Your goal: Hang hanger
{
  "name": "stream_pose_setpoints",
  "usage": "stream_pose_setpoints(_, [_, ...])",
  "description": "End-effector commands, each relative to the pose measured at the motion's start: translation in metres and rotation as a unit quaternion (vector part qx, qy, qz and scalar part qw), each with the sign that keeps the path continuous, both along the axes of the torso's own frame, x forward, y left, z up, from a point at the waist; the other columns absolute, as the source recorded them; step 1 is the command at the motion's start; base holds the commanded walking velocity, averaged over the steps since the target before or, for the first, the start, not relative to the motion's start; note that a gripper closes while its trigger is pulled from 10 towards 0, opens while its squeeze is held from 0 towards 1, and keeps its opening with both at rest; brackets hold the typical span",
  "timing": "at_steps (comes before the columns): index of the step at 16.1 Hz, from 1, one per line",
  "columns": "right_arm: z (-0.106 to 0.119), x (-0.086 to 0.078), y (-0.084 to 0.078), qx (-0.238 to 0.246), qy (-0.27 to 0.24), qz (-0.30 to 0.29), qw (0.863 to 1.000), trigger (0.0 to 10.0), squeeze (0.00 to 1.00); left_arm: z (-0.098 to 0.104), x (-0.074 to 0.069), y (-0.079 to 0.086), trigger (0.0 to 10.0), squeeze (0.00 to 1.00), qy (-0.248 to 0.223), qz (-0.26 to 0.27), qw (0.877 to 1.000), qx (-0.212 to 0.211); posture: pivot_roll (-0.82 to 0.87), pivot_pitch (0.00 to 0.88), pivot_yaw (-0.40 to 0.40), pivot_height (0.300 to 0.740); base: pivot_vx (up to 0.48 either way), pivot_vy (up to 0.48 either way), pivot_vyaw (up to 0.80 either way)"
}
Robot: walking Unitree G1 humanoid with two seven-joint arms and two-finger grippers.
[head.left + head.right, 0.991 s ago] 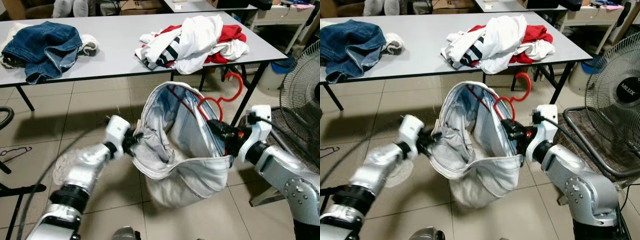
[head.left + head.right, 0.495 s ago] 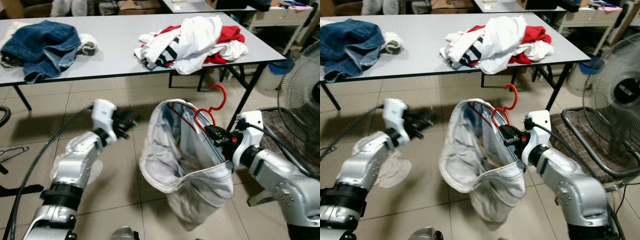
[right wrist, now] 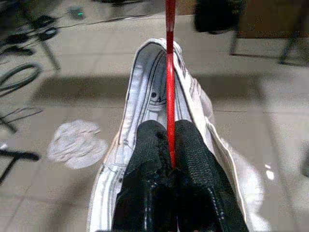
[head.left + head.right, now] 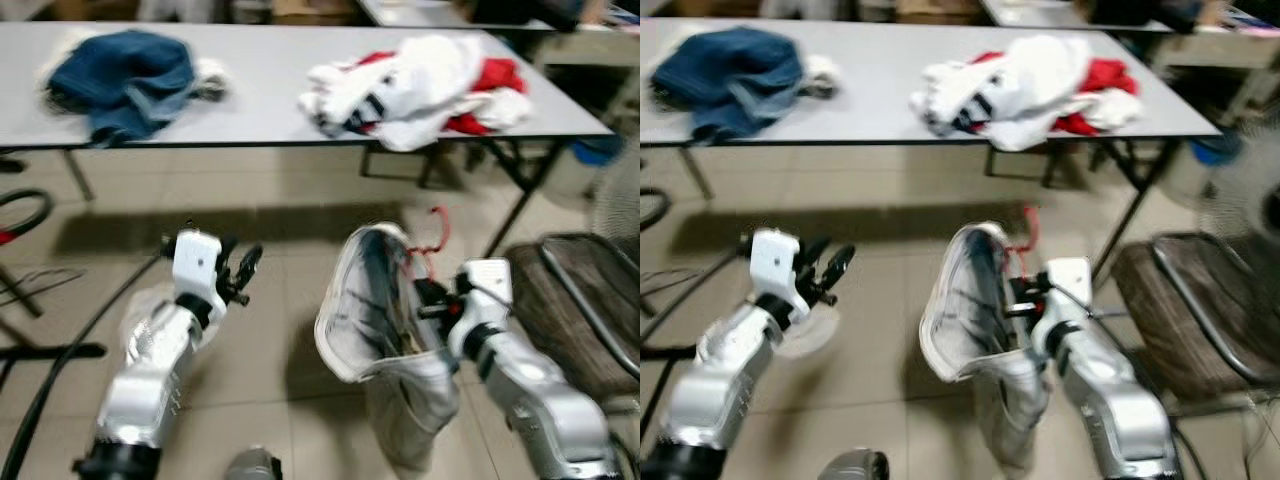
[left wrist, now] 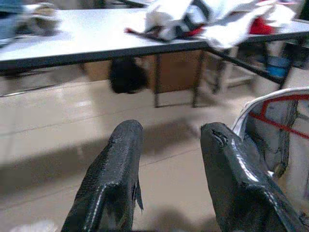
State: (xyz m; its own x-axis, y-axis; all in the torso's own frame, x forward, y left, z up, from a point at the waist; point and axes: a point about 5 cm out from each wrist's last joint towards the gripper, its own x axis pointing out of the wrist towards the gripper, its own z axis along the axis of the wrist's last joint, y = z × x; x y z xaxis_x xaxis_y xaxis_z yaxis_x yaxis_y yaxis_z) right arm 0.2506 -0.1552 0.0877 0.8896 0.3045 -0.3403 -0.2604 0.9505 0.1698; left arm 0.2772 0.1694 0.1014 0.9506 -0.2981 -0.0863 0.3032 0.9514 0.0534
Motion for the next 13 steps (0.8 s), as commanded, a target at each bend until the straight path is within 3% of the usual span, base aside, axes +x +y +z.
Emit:
stream_pose_setpoints(1, [0.016, 0.007, -0.001, -0.001, -0.056, 0.003, 0.998, 10.0, 0.0, 0.005, -0.001, -0.006, 10.0, 0.0, -0.013, -0.001, 1.0, -0.003, 0.02, 0.0, -0.016, 0.74, 0.0, 0.0, 0.8])
stream_pose_setpoints(8, [0.023, 0.022, -0.005, -0.012, -0.104, 0.031, 0.994, 10.0, 0.0, 0.007, -0.004, -0.008, 10.0, 0.0, -0.017, 0.024, 1.0, -0.006, 0.03, 0.0, -0.028, 0.74, 0.276, 0.0, 0.76])
stream_pose_setpoints(13, [0.024, 0.026, -0.007, 0.009, -0.11, 0.033, 0.993, 10.0, 0.0, 0.003, -0.007, -0.003, 10.0, 0.0, -0.005, 0.04, 0.999, 0.006, 0.04, 0.0, -0.034, 0.74, 0.346, 0.0, 0.0])
